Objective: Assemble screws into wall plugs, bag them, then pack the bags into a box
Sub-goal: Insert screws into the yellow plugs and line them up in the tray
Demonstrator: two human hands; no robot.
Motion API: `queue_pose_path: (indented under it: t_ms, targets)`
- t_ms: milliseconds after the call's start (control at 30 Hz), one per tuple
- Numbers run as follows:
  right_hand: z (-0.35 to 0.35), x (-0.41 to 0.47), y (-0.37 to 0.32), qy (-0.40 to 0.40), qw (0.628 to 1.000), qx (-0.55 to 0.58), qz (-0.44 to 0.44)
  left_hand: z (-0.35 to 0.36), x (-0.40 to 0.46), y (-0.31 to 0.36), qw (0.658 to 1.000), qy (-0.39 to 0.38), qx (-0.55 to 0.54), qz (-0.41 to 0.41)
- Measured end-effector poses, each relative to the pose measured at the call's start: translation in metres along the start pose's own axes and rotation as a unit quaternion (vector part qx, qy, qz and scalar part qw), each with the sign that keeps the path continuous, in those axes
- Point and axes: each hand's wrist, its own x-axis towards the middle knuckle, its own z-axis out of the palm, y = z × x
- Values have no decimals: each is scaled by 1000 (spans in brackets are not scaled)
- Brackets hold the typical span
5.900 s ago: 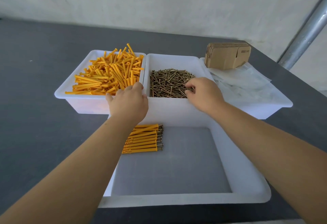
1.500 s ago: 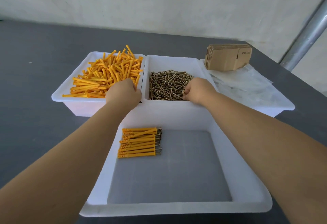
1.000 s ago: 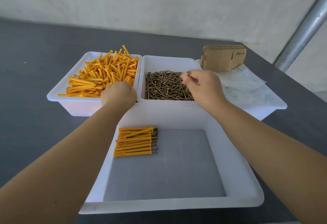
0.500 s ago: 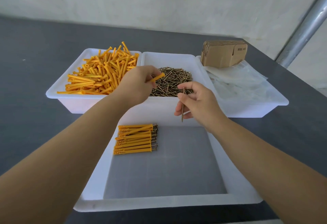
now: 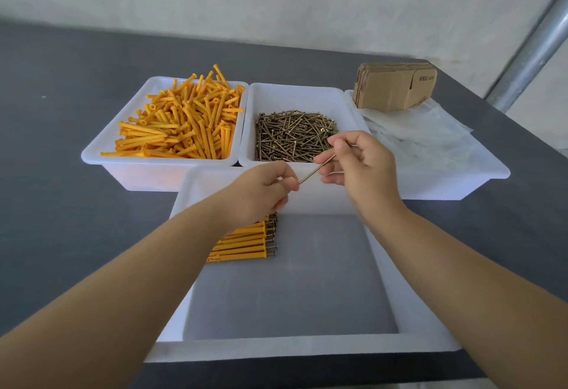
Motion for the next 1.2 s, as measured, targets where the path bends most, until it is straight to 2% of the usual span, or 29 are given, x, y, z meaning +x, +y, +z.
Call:
queue_pose_path:
  t_ms: [167, 300, 400, 533, 600, 667, 833, 933, 1000, 1200]
  targets:
    - [0, -1, 0, 5, 1000, 25, -7, -4, -2, 1, 999, -22, -31, -1]
    - [2, -5, -1, -64, 997, 37, 27, -3, -2, 0, 998, -25, -64, 13]
    - [6, -9, 1, -131, 990, -50, 20, -3, -2, -1, 996, -8, -91, 21]
    - [11, -12, 3, -162, 965, -200, -53, 0, -2, -3, 998, 3, -59, 30]
    - [11, -13, 3, -166, 953, -238, -93, 0, -2, -3, 996, 45, -23, 71]
    - [10, -13, 2, -160, 948, -248, -116, -4, -1, -4, 990, 92, -44, 95]
    - [6, -12, 3, -183, 935, -273, -131, -11, 2, -11, 980, 148, -74, 106]
    - [8, -16, 4, -185, 909, -335, -167, -14, 2, -11, 974, 185, -74, 112]
    - [14, -20, 5, -210, 890, -367, -170, -16, 2, -13, 965, 236, -32, 104]
    - [33, -23, 8, -300, 803, -487, -169, -27, 4, -18, 903, 400, 104, 118]
